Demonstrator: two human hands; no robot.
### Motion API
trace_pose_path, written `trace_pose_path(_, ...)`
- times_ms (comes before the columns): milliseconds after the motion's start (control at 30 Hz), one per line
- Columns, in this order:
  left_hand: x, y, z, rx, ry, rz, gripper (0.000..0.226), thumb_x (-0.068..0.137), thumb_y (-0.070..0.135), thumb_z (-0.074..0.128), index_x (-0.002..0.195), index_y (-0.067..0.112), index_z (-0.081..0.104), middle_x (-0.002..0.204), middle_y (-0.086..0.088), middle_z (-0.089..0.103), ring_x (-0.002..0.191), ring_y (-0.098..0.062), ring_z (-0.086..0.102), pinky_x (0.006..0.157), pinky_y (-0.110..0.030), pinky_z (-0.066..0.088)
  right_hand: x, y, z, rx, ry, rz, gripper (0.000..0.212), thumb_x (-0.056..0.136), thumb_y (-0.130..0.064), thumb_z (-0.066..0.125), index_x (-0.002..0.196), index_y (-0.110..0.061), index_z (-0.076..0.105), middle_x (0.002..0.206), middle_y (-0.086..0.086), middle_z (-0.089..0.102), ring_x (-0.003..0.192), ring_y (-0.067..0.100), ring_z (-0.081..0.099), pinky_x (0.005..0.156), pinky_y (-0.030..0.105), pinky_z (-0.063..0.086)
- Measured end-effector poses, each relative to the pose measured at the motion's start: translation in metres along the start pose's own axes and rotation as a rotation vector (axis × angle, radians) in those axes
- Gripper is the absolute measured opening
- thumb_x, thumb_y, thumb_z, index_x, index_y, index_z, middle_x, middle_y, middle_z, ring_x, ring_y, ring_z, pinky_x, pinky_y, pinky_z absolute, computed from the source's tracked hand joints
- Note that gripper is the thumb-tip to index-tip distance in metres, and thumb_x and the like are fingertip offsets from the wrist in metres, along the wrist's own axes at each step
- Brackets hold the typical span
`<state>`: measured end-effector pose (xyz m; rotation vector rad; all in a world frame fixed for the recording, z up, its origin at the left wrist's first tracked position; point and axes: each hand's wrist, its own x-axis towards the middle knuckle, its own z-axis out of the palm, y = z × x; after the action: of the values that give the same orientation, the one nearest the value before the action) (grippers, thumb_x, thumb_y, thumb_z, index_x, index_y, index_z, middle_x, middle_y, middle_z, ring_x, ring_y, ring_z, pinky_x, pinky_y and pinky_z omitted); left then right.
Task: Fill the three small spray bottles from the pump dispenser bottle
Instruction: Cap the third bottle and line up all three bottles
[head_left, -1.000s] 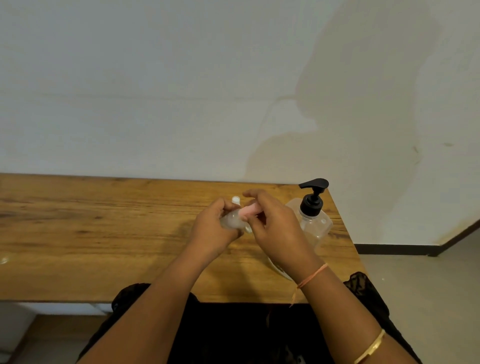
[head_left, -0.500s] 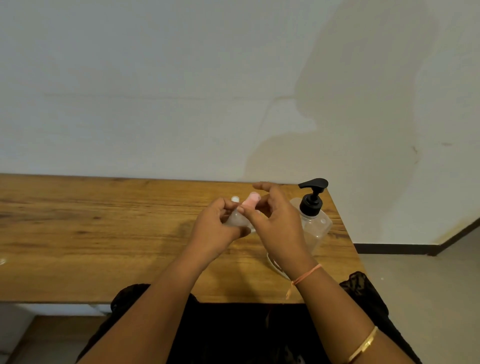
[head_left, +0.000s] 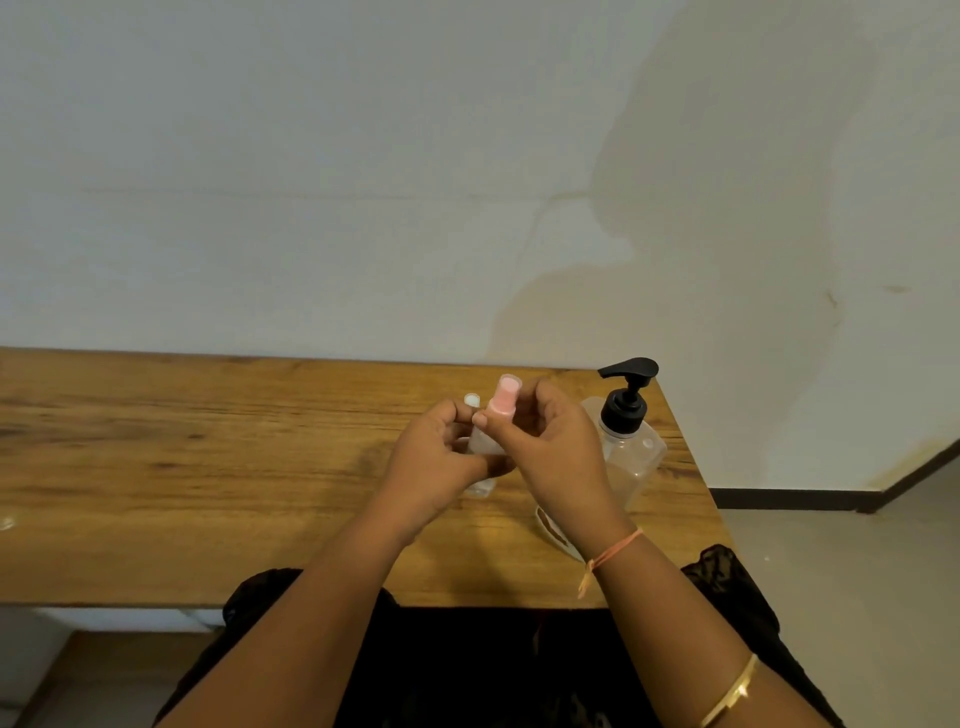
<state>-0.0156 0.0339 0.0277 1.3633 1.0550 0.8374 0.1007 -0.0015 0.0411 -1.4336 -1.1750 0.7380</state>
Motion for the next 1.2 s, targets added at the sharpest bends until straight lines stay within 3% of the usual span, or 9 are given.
trace_pose_path(133, 0.0, 0.003, -0.002, -0.014, -0.012, -0.014, 0.035, 0.069, 0.006, 0.079, 0.098, 0.015, 0.061, 0.094, 0.0, 0.073, 0.088, -0.013, 0.068, 0.068, -0.024, 0.053, -0.003, -0.001, 0.001, 0.079, -0.097, 0.065, 0.034, 0.081, -0.038, 0.067, 0.109, -0.02, 0.06, 0.099, 0.0, 0.069, 0.095, 0.018, 0.066, 0.083, 0.048, 0.054)
trace_pose_path(233, -0.001, 0.005, -0.003, -0.05, -0.06, -0.025, 0.039, 0.069, 0.003, 0.078, 0.102, 0.013, 0.061, 0.093, -0.001, 0.074, 0.086, -0.013, 0.07, 0.066, -0.023, 0.053, -0.001, -0.004, -0.005, 0.094, -0.12, 0.06, 0.008, 0.088, -0.019, 0.062, 0.096, -0.019, 0.064, 0.099, 0.007, 0.069, 0.097, 0.021, 0.065, 0.087, 0.047, 0.053)
trace_pose_path(500, -0.007, 0.005, 0.002, -0.047, -0.042, -0.064, 0.047, 0.068, 0.004, 0.079, 0.109, 0.011, 0.059, 0.093, -0.001, 0.074, 0.083, -0.011, 0.071, 0.065, -0.024, 0.056, 0.0, -0.004, 0.0, -0.092, 0.013, 0.087, 0.013, 0.082, -0.025, 0.069, 0.093, -0.019, 0.067, 0.087, -0.002, 0.07, 0.085, 0.014, 0.067, 0.078, 0.039, 0.056)
trace_pose_path(600, -0.006, 0.008, -0.004, -0.055, -0.143, -0.13, 0.044, 0.071, 0.006, 0.077, 0.11, 0.014, 0.06, 0.094, -0.001, 0.074, 0.087, -0.016, 0.071, 0.073, -0.037, 0.058, -0.002, -0.007, -0.005, 0.064, -0.091, 0.096, 0.016, 0.086, -0.02, 0.065, 0.102, -0.018, 0.064, 0.098, -0.001, 0.07, 0.096, 0.013, 0.065, 0.084, 0.028, 0.054)
trace_pose_path(767, -0.008, 0.011, -0.005, -0.109, -0.28, -0.151, 0.049, 0.072, 0.001, 0.075, 0.113, 0.022, 0.059, 0.096, 0.0, 0.074, 0.091, -0.013, 0.07, 0.067, -0.03, 0.056, -0.002, -0.012, -0.016, 0.259, -0.314, 0.127, 0.021, 0.093, -0.009, 0.053, 0.111, -0.017, 0.061, 0.105, 0.0, 0.068, 0.102, 0.011, 0.063, 0.087, 0.023, 0.052)
trace_pose_path(933, -0.008, 0.007, 0.004, -0.076, -0.171, -0.109, 0.038, 0.074, 0.005, 0.074, 0.107, 0.02, 0.061, 0.092, 0.0, 0.074, 0.082, -0.012, 0.071, 0.062, -0.026, 0.057, 0.001, -0.007, -0.004, -0.012, -0.131, 0.144, 0.015, 0.093, -0.017, 0.054, 0.102, -0.024, 0.063, 0.1, 0.001, 0.069, 0.096, 0.014, 0.064, 0.087, 0.035, 0.053)
trace_pose_path(1067, -0.007, 0.005, 0.005, -0.05, -0.145, -0.097, 0.032, 0.077, 0.006, 0.072, 0.102, 0.023, 0.061, 0.092, 0.001, 0.075, 0.08, -0.01, 0.071, 0.062, -0.024, 0.057, -0.003, -0.004, 0.008, -0.024, -0.027, 0.138, 0.013, 0.094, -0.018, 0.053, 0.103, -0.024, 0.06, 0.101, -0.001, 0.068, 0.098, 0.013, 0.063, 0.085, 0.028, 0.052)
trace_pose_path(1200, -0.006, 0.009, -0.007, -0.107, -0.23, -0.116, 0.047, 0.068, 0.008, 0.076, 0.112, 0.017, 0.061, 0.096, -0.002, 0.074, 0.089, -0.015, 0.07, 0.072, -0.032, 0.056, -0.002, -0.007, -0.004, 0.245, -0.25, 0.147, 0.018, 0.093, -0.015, 0.053, 0.108, -0.022, 0.06, 0.106, 0.0, 0.067, 0.103, 0.015, 0.062, 0.091, 0.036, 0.05)
